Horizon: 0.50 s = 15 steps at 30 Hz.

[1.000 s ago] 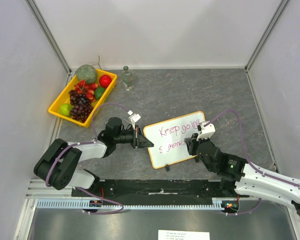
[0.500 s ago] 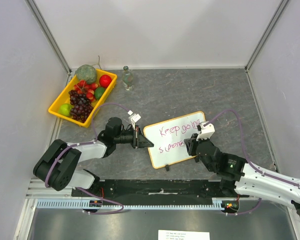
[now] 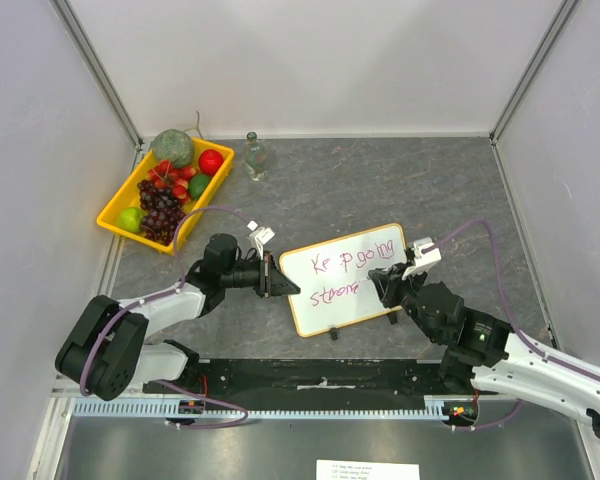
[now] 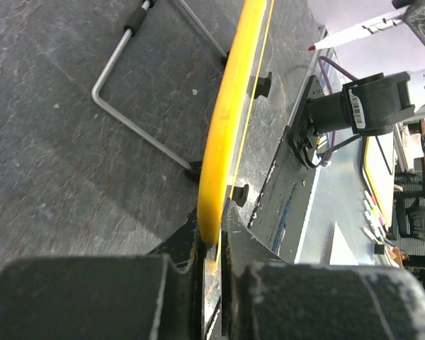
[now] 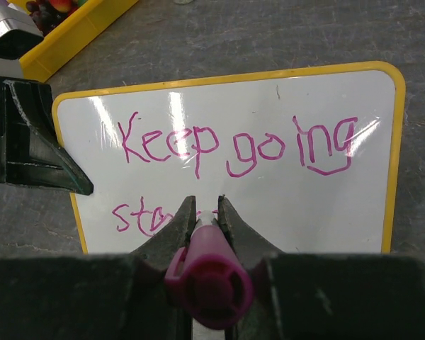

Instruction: Write a sentence on the whiteboard

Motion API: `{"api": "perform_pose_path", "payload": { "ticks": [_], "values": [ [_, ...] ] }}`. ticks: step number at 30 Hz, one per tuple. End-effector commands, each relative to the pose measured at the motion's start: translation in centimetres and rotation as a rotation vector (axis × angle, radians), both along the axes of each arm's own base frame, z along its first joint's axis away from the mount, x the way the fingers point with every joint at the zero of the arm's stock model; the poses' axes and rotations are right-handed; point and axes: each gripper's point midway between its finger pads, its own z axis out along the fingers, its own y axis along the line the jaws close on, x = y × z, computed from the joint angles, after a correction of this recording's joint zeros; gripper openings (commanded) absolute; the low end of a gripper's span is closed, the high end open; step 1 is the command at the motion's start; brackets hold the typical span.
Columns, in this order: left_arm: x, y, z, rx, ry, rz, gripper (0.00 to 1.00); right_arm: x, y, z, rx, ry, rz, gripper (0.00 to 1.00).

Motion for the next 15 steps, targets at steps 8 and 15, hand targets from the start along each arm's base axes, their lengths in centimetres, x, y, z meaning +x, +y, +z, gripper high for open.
{"api": "perform_pose_path", "payload": {
  "ticks": [8,15],
  "values": [
    [4.5,5.5,-1.6,0.123,-0.087,0.271,0.02,0.6,2.6,1.6,0.031,-0.136,0.104,0.00],
    [4.5,5.6,-1.8,0.115,-0.074,0.273,0.02,0.9,3.6,0.6,0.030,-0.144,0.117,0.00]
  ]
}}
